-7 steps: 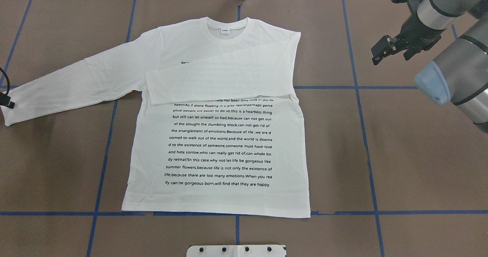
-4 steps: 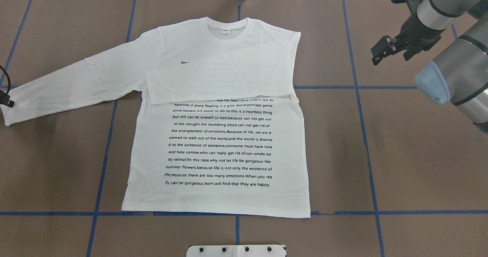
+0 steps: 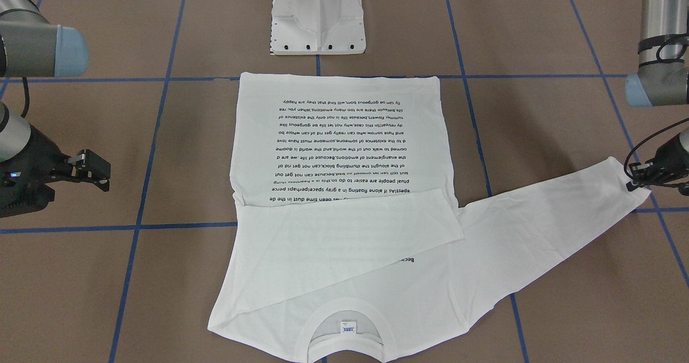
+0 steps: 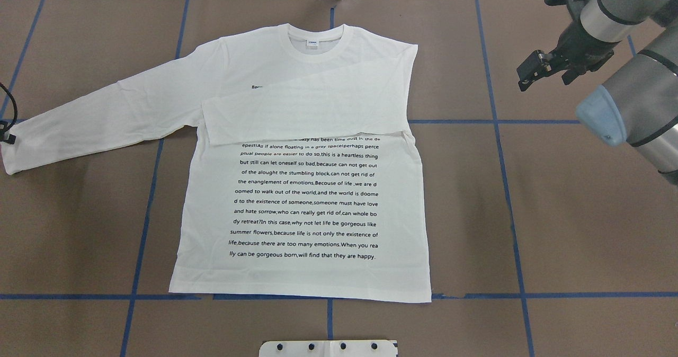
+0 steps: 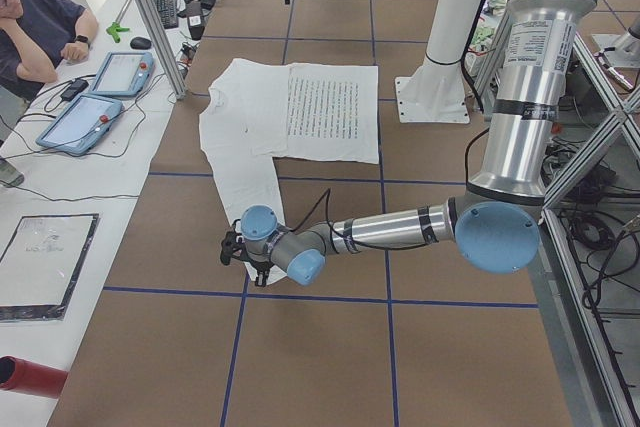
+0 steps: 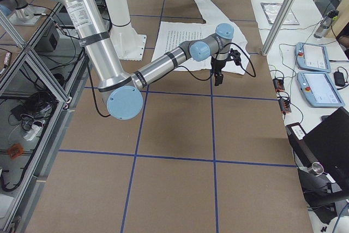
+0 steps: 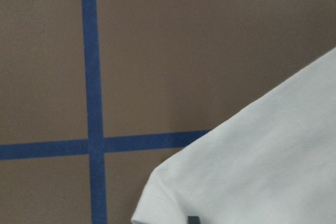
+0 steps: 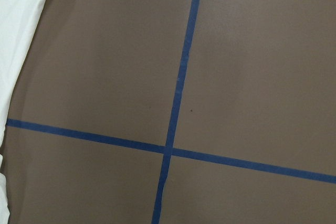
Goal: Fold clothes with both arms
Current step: 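Move the left gripper to the cuff of the other sleeve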
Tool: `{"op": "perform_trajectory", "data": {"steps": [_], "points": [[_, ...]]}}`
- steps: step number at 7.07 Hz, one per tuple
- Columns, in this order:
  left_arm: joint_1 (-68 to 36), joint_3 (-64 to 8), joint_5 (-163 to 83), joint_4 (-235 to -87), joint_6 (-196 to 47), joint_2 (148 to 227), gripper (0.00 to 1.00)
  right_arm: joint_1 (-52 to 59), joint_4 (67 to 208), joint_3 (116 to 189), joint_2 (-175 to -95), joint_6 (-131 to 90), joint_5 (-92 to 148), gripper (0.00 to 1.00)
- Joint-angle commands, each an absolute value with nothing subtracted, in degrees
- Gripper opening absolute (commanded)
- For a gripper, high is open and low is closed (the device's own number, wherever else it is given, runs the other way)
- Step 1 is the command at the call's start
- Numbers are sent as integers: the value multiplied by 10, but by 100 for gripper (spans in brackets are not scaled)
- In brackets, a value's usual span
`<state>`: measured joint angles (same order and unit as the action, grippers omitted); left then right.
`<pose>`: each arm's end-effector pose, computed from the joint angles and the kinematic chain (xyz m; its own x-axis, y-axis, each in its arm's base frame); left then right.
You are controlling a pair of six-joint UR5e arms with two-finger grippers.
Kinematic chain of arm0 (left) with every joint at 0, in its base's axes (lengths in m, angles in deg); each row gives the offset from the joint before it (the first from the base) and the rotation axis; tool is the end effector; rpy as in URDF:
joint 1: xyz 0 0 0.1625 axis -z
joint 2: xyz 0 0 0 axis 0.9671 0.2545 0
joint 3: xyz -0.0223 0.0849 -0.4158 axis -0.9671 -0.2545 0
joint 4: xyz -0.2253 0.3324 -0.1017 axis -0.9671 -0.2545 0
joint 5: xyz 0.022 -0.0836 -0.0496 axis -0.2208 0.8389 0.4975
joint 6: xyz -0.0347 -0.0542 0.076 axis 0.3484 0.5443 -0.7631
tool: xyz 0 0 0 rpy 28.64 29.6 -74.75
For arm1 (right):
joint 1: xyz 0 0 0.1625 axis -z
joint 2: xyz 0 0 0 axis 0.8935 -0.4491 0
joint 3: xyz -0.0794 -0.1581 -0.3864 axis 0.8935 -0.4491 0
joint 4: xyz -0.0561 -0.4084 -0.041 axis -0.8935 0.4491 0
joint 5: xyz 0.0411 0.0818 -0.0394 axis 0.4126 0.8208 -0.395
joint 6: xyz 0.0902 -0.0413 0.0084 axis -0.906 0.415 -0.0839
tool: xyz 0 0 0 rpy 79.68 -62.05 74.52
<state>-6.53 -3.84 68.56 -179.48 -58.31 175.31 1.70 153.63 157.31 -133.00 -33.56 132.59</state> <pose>0.1369 -0.5418 0.7108 0.6789 0.0580 -0.7320 0.0382 0.9927 0.1140 -0.2332 -0.5850 0.3819 0.7007 -0.1608 0.6951 0.0902 0.9864 0.1373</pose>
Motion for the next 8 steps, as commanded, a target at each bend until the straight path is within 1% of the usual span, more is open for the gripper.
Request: {"op": "perform_trajectory", "data": {"steps": [1, 2, 4, 6, 7, 8], "points": [[-65, -45, 688, -1794, -572, 1752, 0, 17, 1536, 1568, -1331, -335, 1326, 100], [-65, -56, 689, -1793, -572, 1753, 0, 17, 1535, 1562, -1331, -334, 1326, 100], [-66, -103, 689, -1786, -531, 1762, 0, 16, 1534, 1562, -1331, -334, 1327, 100], [-90, -133, 687, -1782, -450, 1806, 0, 7, 1534, 1563, -1340, -333, 1328, 100], [-105, -165, 686, -1776, -405, 1820, 0, 5, 1534, 1563, -1347, -332, 1327, 100], [-123, -207, 681, -1731, -372, 1841, 0, 4, 1534, 1561, -1353, -333, 1326, 100]]}}
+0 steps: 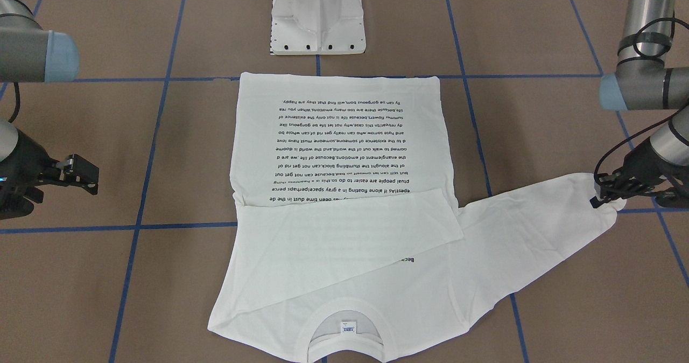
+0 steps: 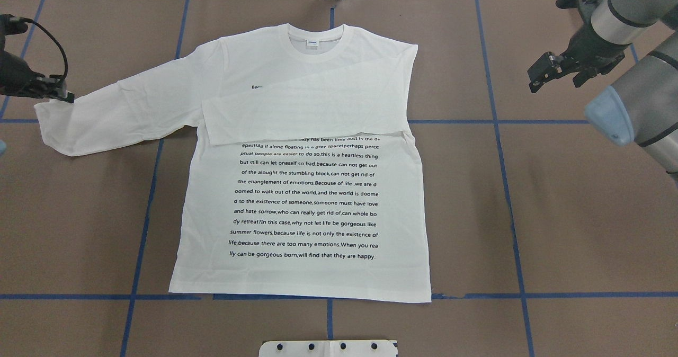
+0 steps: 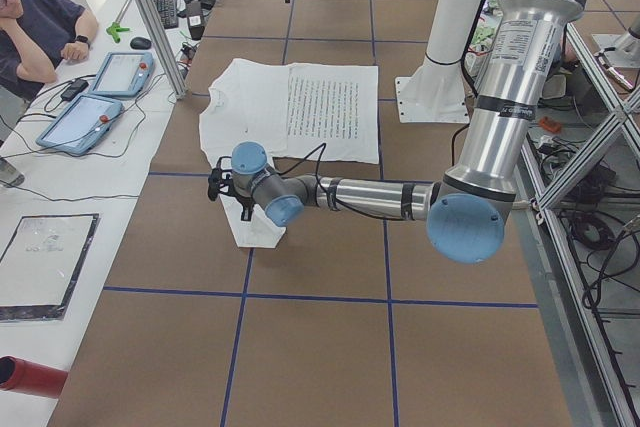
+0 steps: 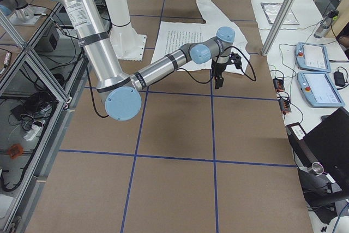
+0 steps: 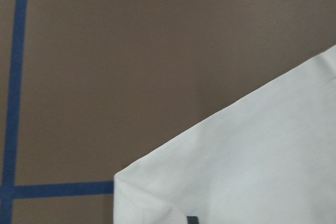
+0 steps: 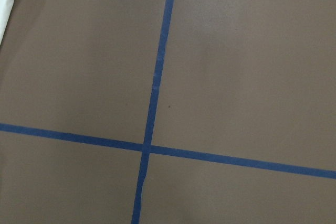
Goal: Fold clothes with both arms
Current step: 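Grasp the sleeve with the left gripper and fold it across the shirt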
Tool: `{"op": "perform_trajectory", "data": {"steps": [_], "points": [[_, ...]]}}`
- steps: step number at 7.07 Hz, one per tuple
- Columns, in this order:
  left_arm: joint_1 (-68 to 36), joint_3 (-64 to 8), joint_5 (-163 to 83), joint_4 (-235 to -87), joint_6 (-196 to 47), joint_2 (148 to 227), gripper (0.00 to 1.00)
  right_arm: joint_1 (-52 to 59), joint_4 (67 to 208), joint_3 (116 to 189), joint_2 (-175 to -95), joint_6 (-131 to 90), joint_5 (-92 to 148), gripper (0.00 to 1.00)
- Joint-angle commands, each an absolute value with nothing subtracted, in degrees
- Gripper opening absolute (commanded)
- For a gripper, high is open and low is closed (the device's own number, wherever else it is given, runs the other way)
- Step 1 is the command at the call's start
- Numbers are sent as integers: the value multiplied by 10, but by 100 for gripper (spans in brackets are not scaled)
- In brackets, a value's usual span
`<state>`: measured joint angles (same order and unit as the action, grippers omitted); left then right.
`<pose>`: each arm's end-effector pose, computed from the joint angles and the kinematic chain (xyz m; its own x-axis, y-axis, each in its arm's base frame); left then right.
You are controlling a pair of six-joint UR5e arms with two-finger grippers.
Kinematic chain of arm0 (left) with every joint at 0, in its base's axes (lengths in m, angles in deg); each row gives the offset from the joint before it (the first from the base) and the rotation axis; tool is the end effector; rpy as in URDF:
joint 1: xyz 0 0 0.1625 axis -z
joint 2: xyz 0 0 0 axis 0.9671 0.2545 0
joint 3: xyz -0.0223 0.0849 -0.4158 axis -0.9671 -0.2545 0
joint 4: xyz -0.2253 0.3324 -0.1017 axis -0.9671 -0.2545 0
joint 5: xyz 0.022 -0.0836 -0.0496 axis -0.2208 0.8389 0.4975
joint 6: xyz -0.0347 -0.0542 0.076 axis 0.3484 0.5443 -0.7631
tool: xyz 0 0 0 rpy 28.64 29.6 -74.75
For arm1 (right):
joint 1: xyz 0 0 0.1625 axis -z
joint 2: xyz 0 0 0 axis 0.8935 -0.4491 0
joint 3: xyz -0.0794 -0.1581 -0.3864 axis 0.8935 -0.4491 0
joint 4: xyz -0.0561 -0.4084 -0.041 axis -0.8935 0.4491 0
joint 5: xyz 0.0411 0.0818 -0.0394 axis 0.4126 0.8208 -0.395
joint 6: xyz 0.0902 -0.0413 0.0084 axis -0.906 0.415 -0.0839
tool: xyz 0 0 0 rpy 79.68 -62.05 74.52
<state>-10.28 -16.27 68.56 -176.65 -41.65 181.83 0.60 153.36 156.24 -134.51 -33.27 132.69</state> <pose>0.1985 -0.5883 0.5385 0.5594 0.0138 -0.8288 0.1692 0.9769 0.1304 -0.2207 -0.5867 0.4064 0.7150 -0.1276 0.6874 0.0777 0.9916 0.1033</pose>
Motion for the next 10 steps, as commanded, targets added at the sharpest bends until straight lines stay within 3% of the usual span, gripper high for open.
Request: {"op": "perform_trajectory", "data": {"steps": [1, 3, 5, 7, 9, 10], "points": [[-127, -249, 673, -1671, -356, 1857, 0, 4, 1534, 1559, -1354, -334, 1326, 100], [-147, -330, 662, -1577, -320, 1882, 0, -6, 1534, 1548, -1356, -328, 1326, 100], [-212, -332, 644, -1516, -162, 1998, 0, -37, 1533, 1555, -1383, -299, 1330, 100], [-237, -293, 635, -1517, -44, 2107, 0, -73, 1533, 1567, -1432, -232, 1342, 100], [-254, -193, 635, -1524, 50, 2255, 0, -86, 1533, 1569, -1445, -215, 1341, 100], [-294, -190, 620, -1538, 67, 2254, 0, -86, 1533, 1566, -1445, -216, 1341, 100]]}}
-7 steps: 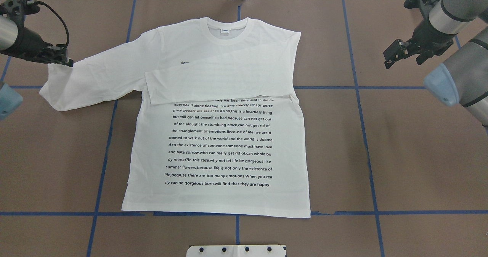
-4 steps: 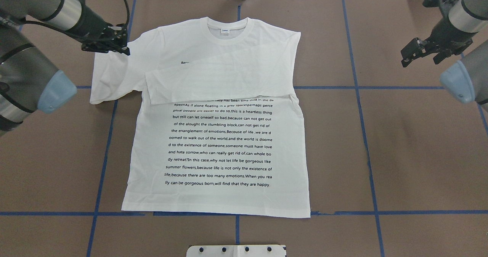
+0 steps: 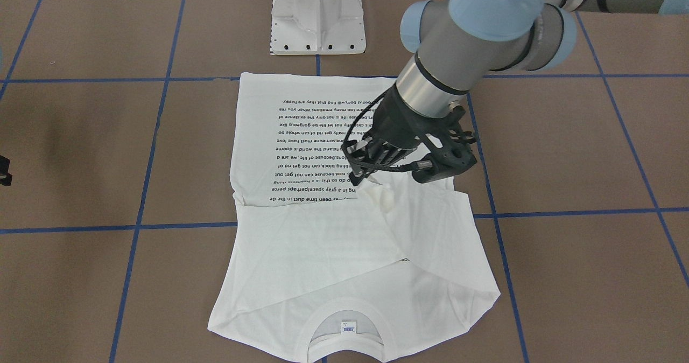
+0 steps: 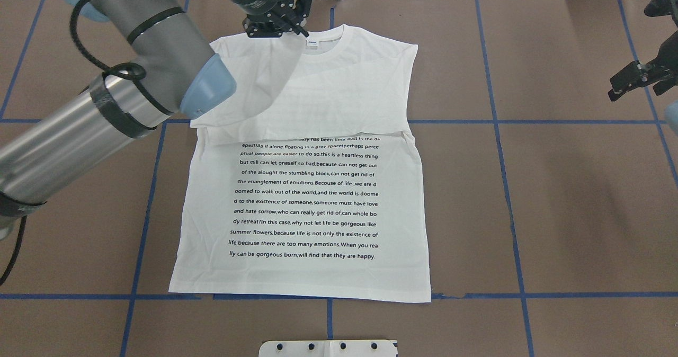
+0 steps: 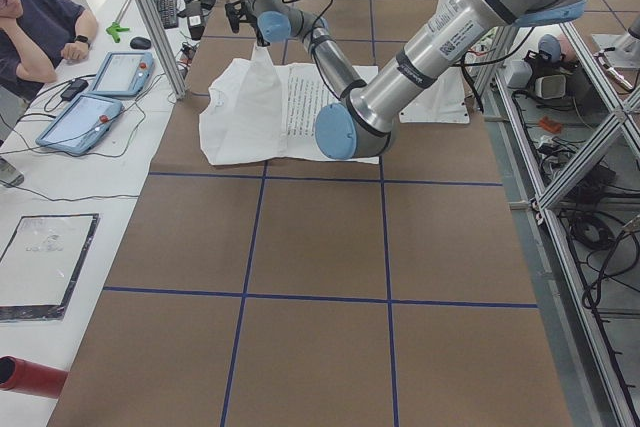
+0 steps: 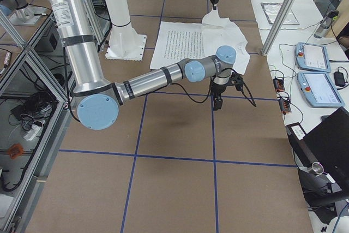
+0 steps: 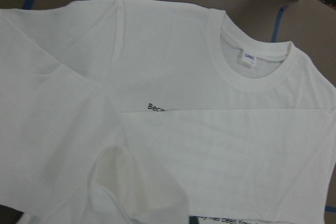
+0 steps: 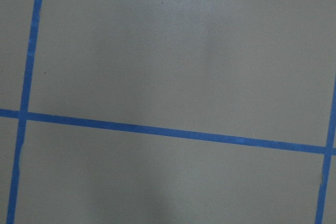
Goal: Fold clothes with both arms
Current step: 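Grasp the sleeve with the left gripper and fold it across the shirt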
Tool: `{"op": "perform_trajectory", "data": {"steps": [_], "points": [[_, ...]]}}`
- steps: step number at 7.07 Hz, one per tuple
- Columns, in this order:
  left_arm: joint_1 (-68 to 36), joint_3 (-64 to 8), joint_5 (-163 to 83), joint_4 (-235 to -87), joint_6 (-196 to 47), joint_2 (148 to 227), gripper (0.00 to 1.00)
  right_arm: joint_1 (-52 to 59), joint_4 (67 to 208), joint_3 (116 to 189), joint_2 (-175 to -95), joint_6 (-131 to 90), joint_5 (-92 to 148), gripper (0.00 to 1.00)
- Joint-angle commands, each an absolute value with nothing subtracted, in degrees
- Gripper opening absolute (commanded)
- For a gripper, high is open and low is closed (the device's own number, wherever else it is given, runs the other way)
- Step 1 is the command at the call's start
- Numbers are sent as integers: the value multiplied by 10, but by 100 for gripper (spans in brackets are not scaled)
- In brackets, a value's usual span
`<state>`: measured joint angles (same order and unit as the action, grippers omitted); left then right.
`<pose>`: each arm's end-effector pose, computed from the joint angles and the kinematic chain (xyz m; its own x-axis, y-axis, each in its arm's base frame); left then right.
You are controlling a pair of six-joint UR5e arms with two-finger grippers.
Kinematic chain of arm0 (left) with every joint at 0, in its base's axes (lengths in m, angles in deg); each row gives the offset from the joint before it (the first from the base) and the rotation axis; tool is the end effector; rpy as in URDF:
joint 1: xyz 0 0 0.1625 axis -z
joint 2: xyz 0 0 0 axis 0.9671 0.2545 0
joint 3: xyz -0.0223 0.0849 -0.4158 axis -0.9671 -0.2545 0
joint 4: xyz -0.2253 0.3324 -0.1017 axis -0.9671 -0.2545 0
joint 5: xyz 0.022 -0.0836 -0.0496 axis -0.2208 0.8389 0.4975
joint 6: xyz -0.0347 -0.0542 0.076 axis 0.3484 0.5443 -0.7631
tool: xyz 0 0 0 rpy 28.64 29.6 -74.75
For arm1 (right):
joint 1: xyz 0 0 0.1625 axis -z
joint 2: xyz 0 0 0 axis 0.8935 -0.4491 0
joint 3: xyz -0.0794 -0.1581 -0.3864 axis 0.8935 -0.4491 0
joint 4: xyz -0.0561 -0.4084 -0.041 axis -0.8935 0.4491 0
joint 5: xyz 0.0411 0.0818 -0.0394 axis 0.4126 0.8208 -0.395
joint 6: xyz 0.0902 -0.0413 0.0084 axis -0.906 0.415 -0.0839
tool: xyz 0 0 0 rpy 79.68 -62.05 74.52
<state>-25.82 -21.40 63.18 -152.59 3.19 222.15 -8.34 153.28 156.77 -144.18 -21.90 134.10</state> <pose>0.4096 -0.5960 0.0603 0.2511 -0.3526 -0.9015 0.2971 0.9144 -0.2749 -0.1126 -0.5649 0.5013 0.7441 -0.1131 0.6585 0.0802 0.9936 0.0800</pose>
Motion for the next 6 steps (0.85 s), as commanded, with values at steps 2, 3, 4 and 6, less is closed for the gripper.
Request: {"op": "perform_trajectory", "data": {"steps": [2, 3, 4, 6], "points": [[-339, -162, 566, -1586, 83, 2249, 0, -85, 1533, 1560, -1445, -220, 1340, 100], [-352, -144, 554, -1605, 92, 2248, 0, -85, 1533, 1556, -1445, -220, 1340, 100], [-383, -124, 514, -1625, 102, 2251, 0, -85, 1533, 1551, -1444, -220, 1340, 100], [-417, -15, 485, -1721, 134, 2290, 0, -84, 1532, 1537, -1439, -219, 1340, 100]]}}
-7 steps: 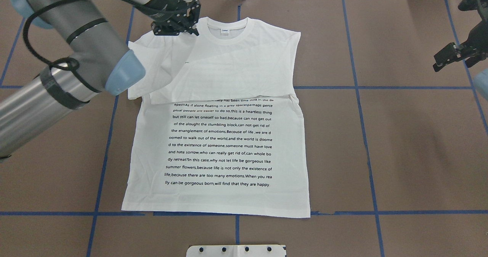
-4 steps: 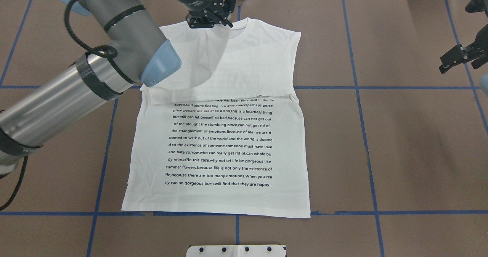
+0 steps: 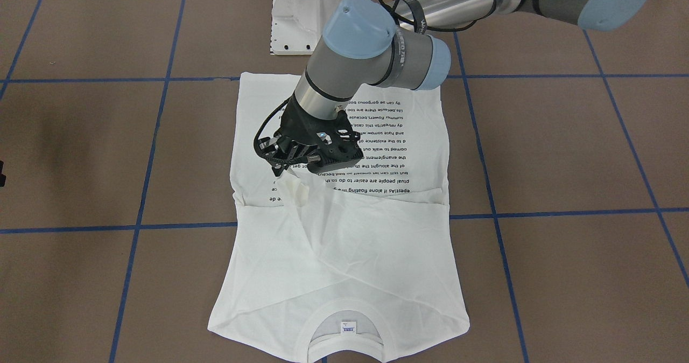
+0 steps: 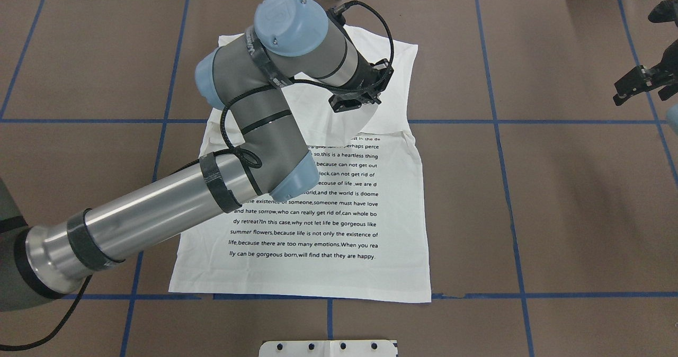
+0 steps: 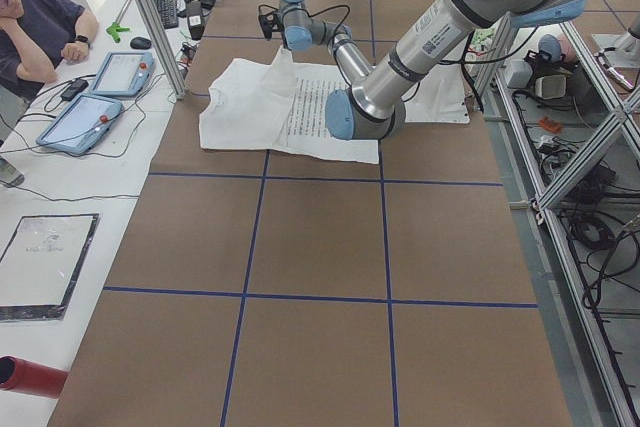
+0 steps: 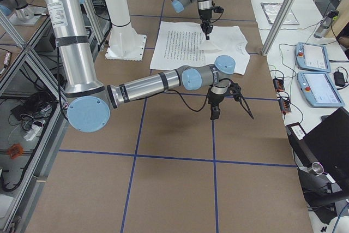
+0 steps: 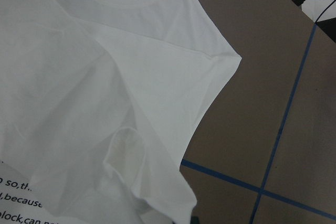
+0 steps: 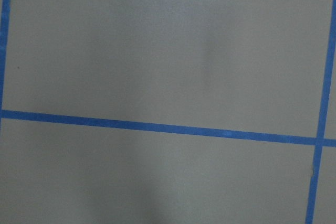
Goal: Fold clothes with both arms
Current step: 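Grasp the sleeve with the left gripper and fold it across the shirt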
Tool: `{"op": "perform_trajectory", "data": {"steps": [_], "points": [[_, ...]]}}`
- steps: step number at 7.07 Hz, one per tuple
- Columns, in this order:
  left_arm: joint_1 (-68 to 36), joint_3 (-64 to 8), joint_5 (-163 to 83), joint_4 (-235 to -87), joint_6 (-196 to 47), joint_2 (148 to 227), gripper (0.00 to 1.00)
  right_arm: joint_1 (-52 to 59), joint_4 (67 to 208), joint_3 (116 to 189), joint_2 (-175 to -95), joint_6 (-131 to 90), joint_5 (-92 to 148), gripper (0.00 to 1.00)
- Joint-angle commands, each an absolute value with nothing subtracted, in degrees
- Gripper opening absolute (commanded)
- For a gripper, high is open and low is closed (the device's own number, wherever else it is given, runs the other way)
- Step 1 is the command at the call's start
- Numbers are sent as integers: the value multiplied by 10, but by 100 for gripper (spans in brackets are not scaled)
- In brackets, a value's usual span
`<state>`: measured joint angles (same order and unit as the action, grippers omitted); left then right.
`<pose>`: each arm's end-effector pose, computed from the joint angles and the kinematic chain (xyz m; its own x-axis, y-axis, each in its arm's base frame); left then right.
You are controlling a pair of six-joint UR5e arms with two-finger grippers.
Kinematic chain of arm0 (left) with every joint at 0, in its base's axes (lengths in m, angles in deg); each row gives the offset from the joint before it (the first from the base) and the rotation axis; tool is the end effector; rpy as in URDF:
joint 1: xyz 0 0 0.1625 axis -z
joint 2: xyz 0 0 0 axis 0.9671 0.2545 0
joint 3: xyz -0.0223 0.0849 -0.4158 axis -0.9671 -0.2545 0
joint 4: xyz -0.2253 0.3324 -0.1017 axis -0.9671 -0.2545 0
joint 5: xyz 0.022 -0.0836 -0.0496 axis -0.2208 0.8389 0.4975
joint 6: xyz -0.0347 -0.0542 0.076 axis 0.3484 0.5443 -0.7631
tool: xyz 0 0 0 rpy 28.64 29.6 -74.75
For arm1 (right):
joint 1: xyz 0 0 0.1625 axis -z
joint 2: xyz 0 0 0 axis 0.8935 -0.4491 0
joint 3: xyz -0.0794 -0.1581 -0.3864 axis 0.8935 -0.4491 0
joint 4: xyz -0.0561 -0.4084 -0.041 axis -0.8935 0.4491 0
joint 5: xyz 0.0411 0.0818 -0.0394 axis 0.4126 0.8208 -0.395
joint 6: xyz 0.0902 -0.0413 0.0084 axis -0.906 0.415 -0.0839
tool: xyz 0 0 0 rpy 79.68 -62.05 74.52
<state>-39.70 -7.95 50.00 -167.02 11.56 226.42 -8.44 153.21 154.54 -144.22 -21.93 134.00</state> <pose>0.5823 -0.5349 0.0724 0.2077 -0.3677 -0.9065 0.3024 0.9054 -0.2980 -0.1123 -0.5676 0.5208 0.7533 -0.0874 0.6519 0.0785 0.9960 0.0428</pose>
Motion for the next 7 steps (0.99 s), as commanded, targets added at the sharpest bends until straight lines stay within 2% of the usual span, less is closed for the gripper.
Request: {"op": "perform_trajectory", "data": {"steps": [1, 2, 3, 7], "points": [[-446, 23, 448, -1747, 147, 2324, 12, -84, 1532, 1535, -1438, -219, 1340, 100], [-465, 24, 420, -1826, 147, 2325, 99, -84, 1532, 1534, -1438, -218, 1340, 100], [-466, 25, 407, -1870, 148, 2322, 100, -84, 1532, 1534, -1437, -219, 1341, 100], [-449, 19, 411, -1866, 139, 2303, 100, -83, 1518, 1534, -1437, -222, 1350, 100]]}}
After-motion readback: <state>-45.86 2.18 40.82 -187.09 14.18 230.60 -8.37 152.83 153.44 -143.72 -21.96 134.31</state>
